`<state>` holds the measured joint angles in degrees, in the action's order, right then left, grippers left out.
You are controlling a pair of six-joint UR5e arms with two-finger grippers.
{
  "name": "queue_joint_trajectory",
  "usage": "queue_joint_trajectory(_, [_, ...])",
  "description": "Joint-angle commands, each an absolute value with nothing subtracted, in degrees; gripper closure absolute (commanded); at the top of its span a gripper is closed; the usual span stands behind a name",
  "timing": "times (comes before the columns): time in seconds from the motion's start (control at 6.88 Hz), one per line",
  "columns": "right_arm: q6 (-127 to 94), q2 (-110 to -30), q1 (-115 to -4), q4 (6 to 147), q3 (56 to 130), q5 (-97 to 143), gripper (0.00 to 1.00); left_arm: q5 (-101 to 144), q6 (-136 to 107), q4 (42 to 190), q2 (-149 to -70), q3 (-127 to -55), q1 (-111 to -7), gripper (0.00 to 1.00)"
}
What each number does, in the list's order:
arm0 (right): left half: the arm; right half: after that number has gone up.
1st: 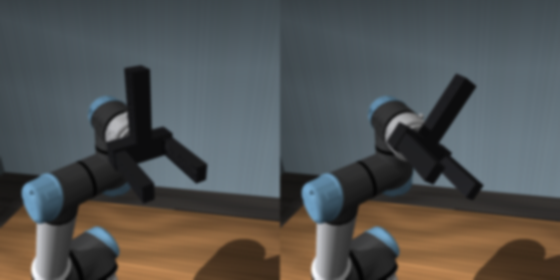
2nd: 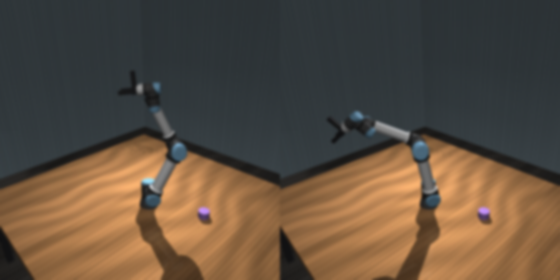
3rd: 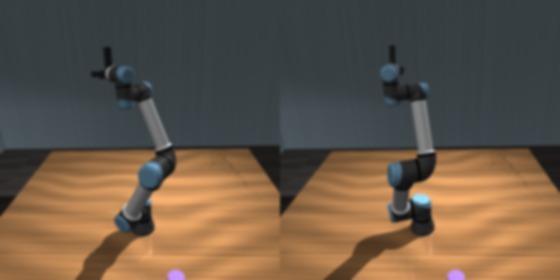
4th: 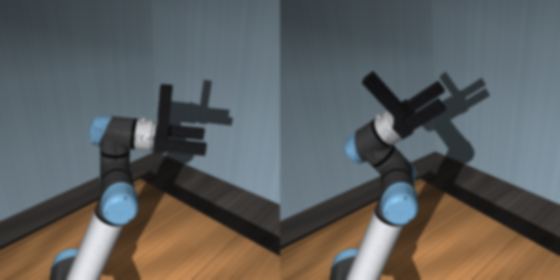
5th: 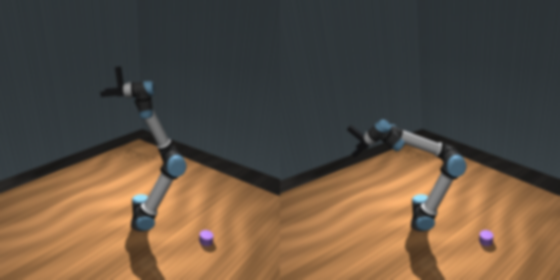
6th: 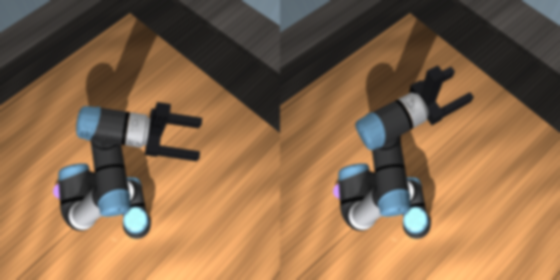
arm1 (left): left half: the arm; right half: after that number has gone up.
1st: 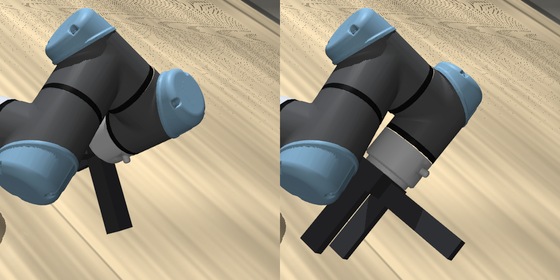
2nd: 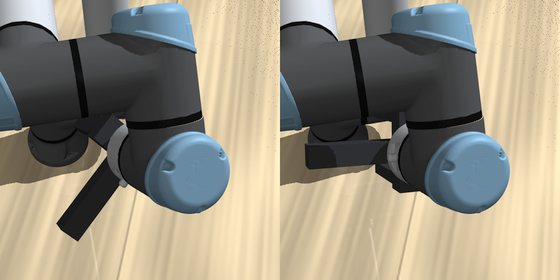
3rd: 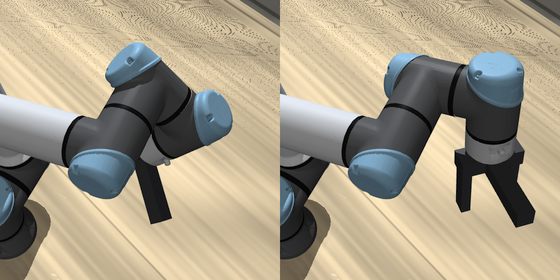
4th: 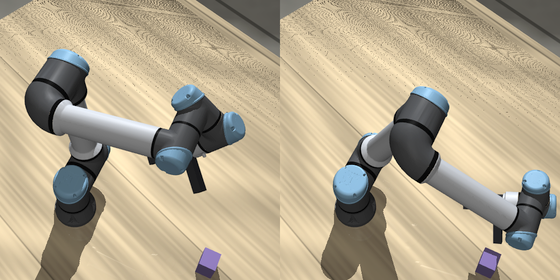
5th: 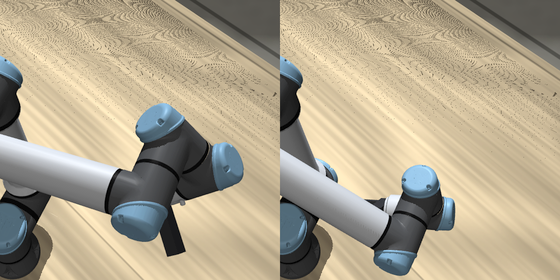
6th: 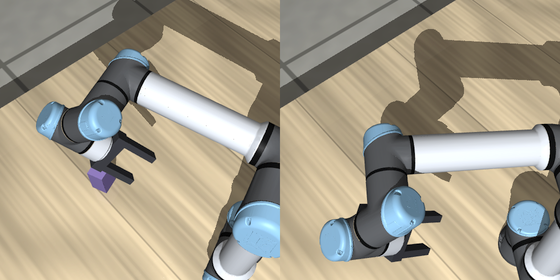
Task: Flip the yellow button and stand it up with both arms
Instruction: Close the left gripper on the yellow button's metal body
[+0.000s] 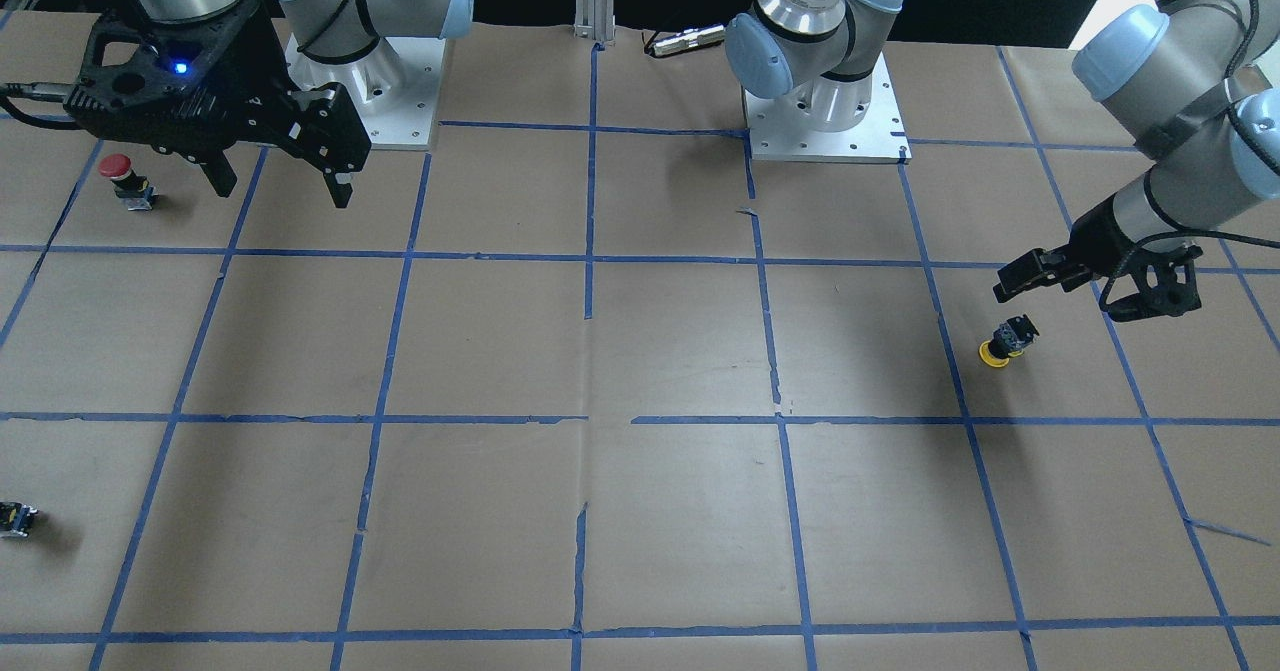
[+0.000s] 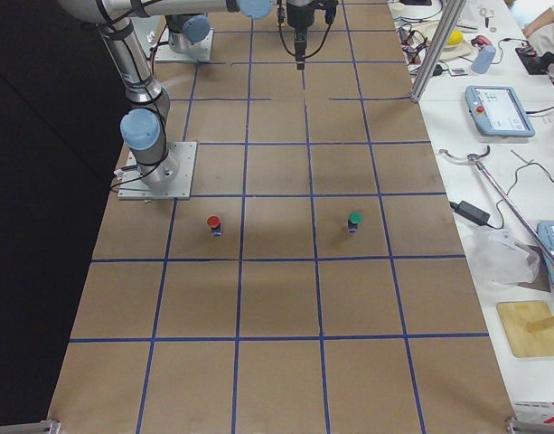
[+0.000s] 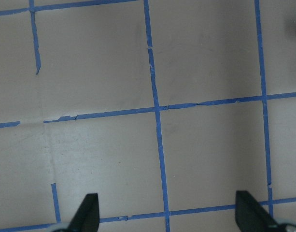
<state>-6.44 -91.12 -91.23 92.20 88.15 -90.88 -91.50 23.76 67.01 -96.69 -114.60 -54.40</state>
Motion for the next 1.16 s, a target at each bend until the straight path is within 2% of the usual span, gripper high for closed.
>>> queue_joint_trajectory(0.0, [-6.5, -91.1, -91.2, 92.2, 88.2, -90.9, 0.00, -91.5, 24.4, 58.1, -97.5, -121.4, -53.0, 0.01])
queue_joint_trajectory(0.44, [-6.5, -91.1, -91.3, 92.1, 88.2, -90.9, 0.00, -94.2, 23.7, 51.4, -102.3, -121.2, -53.0, 0.01])
queue_joint_trajectory(0.73, [-6.8, -91.2, -91.3, 92.1, 88.2, -90.9, 0.00, -93.8, 23.6, 49.7, -102.1, -121.2, -53.3, 0.08])
queue_joint_trajectory(1.02, [-6.9, -91.2, -91.3, 92.1, 88.2, -90.9, 0.00, -93.8, 23.6, 50.1, -100.9, -121.3, -54.2, 0.08])
